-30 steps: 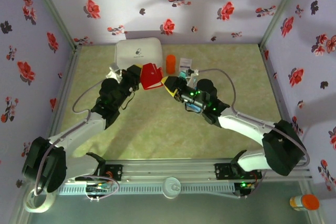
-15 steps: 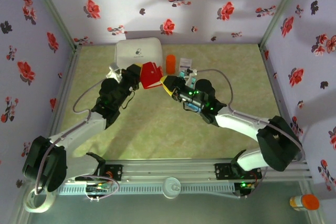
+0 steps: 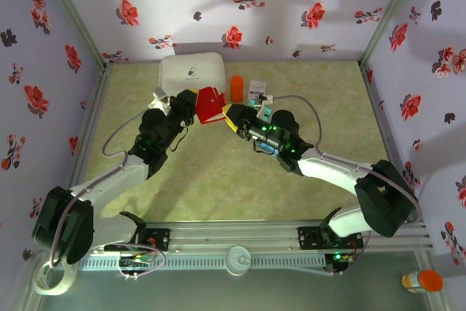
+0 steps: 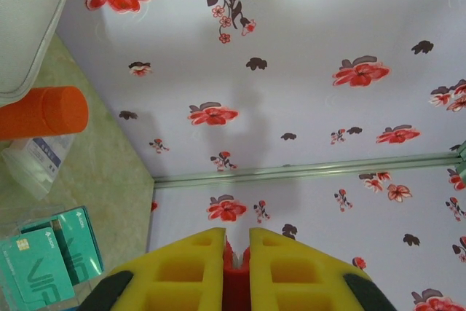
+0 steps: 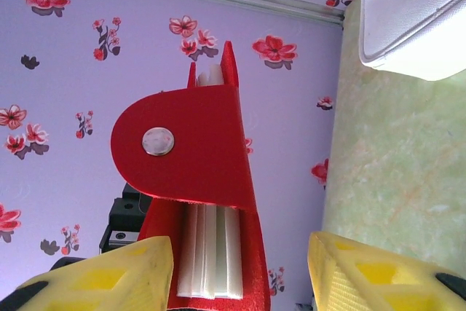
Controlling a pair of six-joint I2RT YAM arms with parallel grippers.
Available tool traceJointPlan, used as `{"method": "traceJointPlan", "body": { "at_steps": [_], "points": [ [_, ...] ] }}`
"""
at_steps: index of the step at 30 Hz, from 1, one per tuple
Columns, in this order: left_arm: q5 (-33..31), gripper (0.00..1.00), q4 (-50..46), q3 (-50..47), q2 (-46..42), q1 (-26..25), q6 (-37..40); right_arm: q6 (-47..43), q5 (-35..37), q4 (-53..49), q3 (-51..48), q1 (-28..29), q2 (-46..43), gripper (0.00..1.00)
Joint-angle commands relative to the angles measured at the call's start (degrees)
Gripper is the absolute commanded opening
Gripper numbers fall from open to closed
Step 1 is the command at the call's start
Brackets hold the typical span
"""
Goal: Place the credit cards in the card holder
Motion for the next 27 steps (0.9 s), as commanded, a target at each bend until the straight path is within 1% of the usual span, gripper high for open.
{"method": "traceJointPlan", "body": {
  "at_steps": [1, 7, 15, 20, 23, 25, 27],
  "points": [
    [-0.86, 0.0, 3.7, -0.55, 0.41, -0.4, -0.32, 0.95, -0.92, 3.29, 0.05, 0.34, 0.86, 0.51],
    [-0.78, 0.0, 3.78, -0.69, 0.51, -0.57, -0.23, 1.87, -1.5, 5.25, 0.39, 0.36, 2.03, 0.48],
    [-0.62, 0.0, 4.65, -1.34, 1.21, -0.84, -0.5, 1.95, -1.98, 5.35, 0.74, 0.56, 2.47, 0.47],
    [-0.67, 0.0, 5.36, -1.6, 1.75, -1.09, -0.76, 2.19, -2.46, 5.44, 1.48, 0.65, 3.41, 0.43],
    [-0.62, 0.0, 5.58, -1.62, 2.17, -1.24, -0.83, 2.61, -2.79, 6.29, 1.97, 0.73, 4.54, 0.38],
    [-0.45, 0.0, 5.58, -1.72, 2.32, -1.36, -0.91, 3.07, -3.04, 7.55, 1.98, 0.7, 5.4, 0.31],
    [-0.18, 0.0, 5.54, -2.01, 2.46, -1.36, -0.73, 3.29, -3.22, 8.38, 1.75, 0.64, 5.99, 0.15]
  ]
}}
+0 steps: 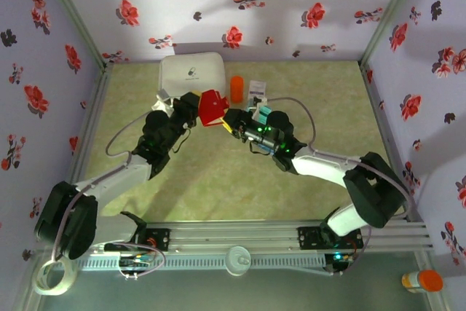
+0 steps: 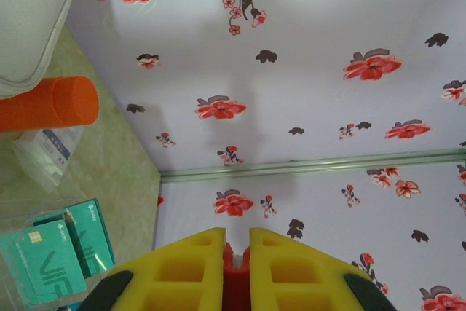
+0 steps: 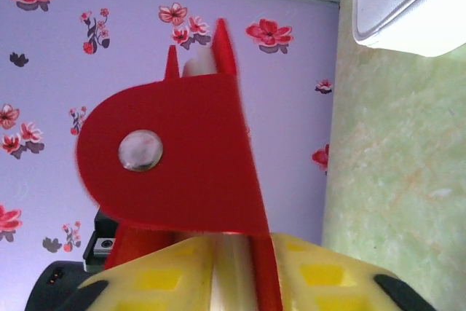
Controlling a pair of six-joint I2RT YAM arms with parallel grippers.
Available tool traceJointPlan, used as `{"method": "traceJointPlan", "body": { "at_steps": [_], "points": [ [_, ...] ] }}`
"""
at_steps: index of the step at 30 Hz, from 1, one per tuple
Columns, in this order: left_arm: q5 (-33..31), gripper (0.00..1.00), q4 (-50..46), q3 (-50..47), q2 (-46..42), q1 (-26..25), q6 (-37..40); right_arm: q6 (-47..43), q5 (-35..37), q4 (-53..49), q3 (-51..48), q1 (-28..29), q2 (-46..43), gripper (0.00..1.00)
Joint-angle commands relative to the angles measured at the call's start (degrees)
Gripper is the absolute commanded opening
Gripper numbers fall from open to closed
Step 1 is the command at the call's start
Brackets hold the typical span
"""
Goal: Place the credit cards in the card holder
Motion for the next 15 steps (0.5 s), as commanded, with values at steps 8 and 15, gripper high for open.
{"method": "traceJointPlan", "body": {
  "at_steps": [8, 15],
  "points": [
    [7.12, 0.99, -12.72, -1.71, -4.76, 4.54, 9.81, -6.71, 0.97, -5.9, -2.44, -0.82, -4.1, 0.0],
    [8.79, 1.0, -55.26, 14.18, -8.12, 6.14, 36.16, -21.09, 6.93, -27.82, -1.94, 0.24, -11.86, 0.0]
  ]
}}
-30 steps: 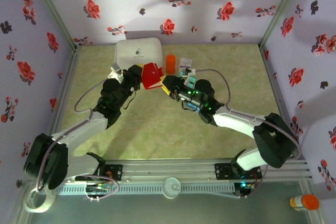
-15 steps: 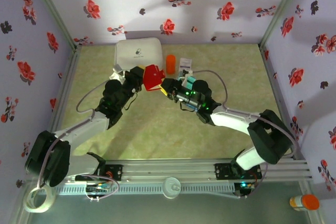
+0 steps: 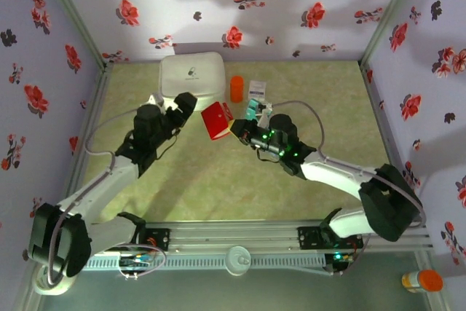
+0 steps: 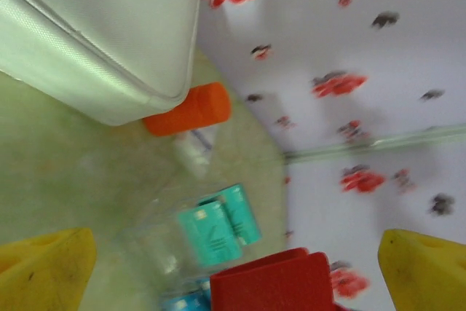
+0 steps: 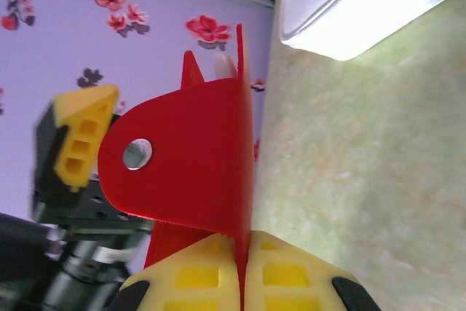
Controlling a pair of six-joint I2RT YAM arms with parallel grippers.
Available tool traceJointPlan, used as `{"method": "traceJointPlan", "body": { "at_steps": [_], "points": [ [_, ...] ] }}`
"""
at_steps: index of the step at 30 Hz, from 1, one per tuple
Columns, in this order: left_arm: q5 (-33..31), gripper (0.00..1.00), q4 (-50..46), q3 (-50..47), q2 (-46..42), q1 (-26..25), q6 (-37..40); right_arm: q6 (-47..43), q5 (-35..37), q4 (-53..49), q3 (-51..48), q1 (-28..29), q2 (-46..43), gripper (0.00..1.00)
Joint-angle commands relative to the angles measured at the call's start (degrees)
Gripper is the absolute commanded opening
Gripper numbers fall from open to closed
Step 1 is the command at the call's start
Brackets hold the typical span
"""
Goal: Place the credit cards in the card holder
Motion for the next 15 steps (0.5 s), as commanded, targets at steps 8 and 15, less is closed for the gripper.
{"method": "traceJointPlan", "body": {
  "at_steps": [8, 15],
  "points": [
    [-2.7, 1.0, -37.27, 22.12, 8.72, -5.47, 22.75, -17.6, 9.58, -21.14, 3.66, 5.14, -4.09, 0.0],
    [-10.12, 1.0, -44.3, 29.13, 16.81, -9.79, 23.46, -18.75, 11.74, -22.37, 4.04, 7.19, -4.04, 0.0]
  ]
}}
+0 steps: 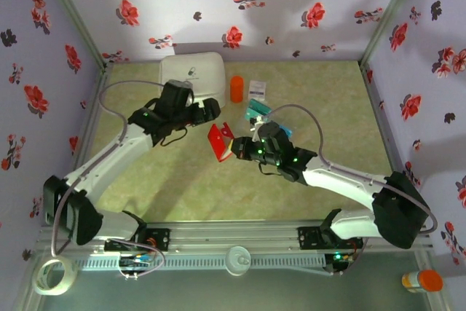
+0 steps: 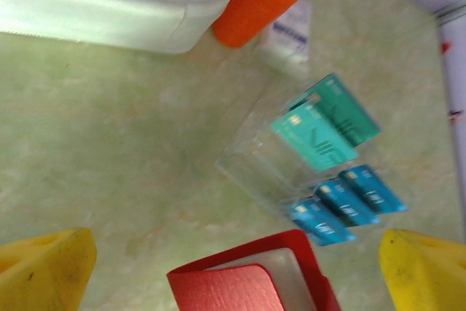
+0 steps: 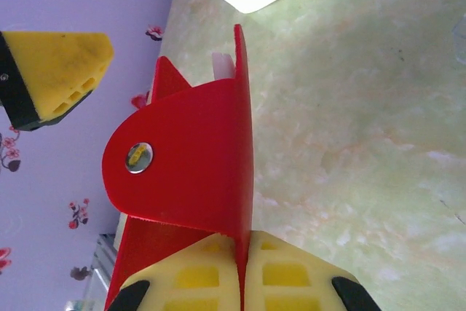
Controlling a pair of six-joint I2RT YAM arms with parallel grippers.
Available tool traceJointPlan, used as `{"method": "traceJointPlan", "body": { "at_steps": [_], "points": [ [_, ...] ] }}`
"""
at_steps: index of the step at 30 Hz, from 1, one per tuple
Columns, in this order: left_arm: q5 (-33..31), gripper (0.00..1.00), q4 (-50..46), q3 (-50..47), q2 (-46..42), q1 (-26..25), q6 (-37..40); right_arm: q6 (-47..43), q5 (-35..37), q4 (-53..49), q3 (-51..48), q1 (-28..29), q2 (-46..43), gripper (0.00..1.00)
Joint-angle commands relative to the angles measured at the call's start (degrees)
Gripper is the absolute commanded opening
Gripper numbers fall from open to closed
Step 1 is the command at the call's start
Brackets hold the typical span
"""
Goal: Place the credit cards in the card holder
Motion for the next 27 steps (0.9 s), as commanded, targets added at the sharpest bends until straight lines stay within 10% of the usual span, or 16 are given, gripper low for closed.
{"method": "traceJointPlan", "body": {
  "at_steps": [1, 27],
  "points": [
    [-4.8, 1.0, -6.71, 2.82, 2.64, -1.3, 2.42, -2.47, 2.81, -0.92, 2.29, 0.68, -0.83, 0.0],
    [-6.28, 1.0, -5.36, -13.07, -3.02, -3.09, 4.53, 3.51, 9.97, 0.83, -4.04, 0.77, -2.93, 0.0]
  ]
}}
